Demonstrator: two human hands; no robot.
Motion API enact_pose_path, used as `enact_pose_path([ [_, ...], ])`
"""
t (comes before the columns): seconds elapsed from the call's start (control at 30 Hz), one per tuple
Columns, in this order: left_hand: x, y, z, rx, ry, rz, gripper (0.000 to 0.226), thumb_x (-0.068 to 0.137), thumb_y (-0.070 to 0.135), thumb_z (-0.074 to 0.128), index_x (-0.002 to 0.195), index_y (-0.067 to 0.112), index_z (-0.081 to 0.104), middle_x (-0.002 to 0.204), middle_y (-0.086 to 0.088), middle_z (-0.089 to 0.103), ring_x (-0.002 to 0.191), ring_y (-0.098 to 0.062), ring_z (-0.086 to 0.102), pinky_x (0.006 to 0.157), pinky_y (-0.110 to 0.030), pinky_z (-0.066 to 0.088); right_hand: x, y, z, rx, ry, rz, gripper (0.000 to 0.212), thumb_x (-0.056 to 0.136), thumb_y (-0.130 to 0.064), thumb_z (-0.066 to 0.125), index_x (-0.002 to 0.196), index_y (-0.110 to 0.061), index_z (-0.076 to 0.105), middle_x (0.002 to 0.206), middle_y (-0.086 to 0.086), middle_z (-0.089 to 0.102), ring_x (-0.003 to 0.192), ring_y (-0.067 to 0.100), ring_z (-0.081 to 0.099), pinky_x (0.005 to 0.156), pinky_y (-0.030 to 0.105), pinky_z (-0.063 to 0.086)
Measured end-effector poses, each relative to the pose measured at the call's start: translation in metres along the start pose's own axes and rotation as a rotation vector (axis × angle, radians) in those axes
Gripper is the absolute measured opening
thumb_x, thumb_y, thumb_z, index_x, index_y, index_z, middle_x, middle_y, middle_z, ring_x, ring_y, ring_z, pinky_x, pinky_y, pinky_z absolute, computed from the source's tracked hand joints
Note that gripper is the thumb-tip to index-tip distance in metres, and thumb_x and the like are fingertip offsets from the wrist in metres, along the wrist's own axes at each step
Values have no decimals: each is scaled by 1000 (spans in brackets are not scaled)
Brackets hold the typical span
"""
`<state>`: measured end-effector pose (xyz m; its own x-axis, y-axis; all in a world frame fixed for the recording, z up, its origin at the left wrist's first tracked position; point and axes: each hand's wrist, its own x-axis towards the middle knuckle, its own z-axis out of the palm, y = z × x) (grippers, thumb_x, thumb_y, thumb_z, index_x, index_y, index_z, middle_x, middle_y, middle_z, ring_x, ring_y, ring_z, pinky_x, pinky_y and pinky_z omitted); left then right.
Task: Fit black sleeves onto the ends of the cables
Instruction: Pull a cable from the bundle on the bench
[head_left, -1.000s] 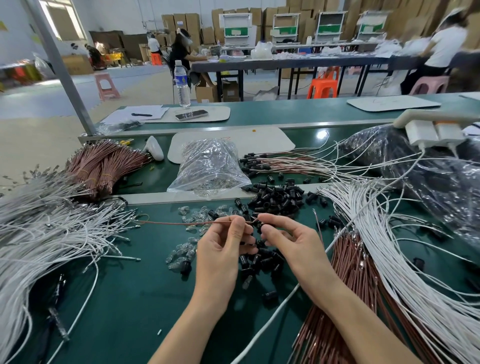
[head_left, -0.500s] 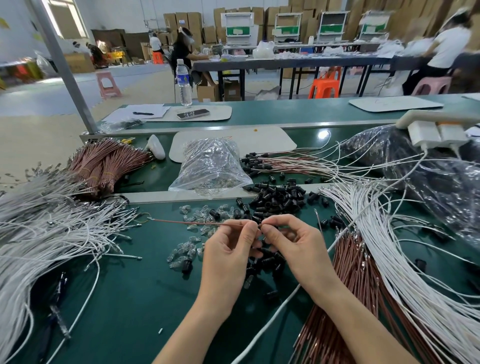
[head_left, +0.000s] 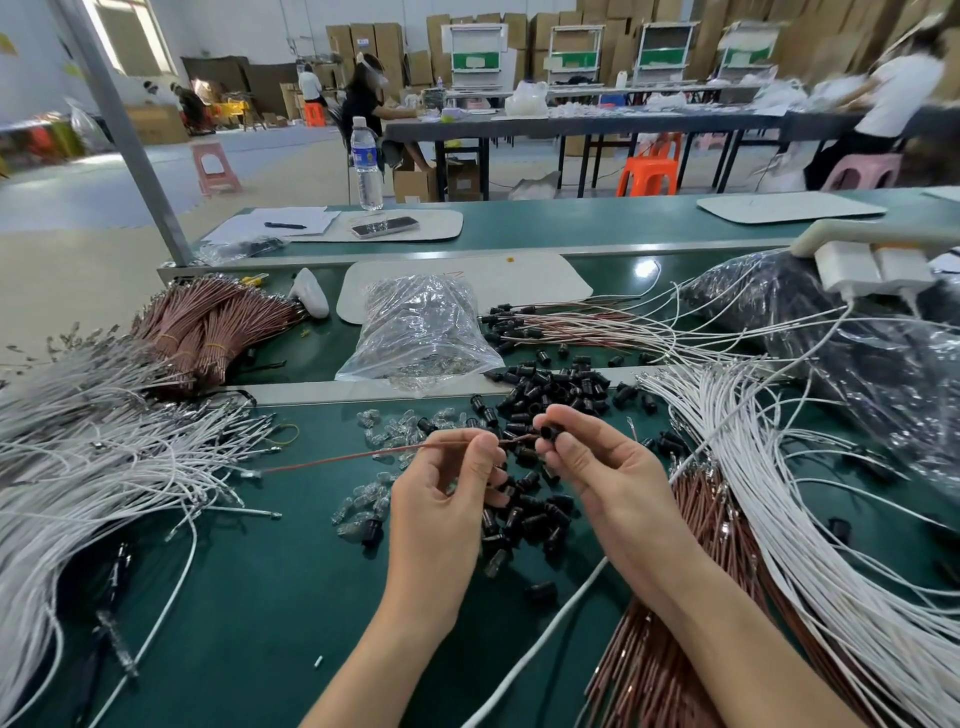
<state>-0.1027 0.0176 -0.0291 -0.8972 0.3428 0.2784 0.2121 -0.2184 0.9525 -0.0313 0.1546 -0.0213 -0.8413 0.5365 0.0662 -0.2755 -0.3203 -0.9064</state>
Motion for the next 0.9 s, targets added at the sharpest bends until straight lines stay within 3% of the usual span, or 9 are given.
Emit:
enact_pose_path([
  [0.33,-5,9,0,-43,-11,91,14,93,39,66,91,25,71,86,-5,73,75,-17,69,66,-23,56,-2,-5,-1,435,-111,184,34,86,0,59,111,-11,79,117,15,74,91,15,75,73,18,59],
  [0.67,-5,12,-1,-35,-6,109,15,93,41,66,91,27,71,84,-3,72,72,-14,68,64,-23,55,2,-2,-6,545,-86,218,32,86,-2,60,110,-11,79,113,13,75,89,14,75,71,18,60],
  [0.9,-5,14,0,-36,-18,105,12,93,39,66,91,28,71,83,-2,72,72,-14,67,64,-24,56,2,-2,-10,599,-129,212,37,92,2,58,123,-12,73,116,13,73,92,16,73,77,22,60],
])
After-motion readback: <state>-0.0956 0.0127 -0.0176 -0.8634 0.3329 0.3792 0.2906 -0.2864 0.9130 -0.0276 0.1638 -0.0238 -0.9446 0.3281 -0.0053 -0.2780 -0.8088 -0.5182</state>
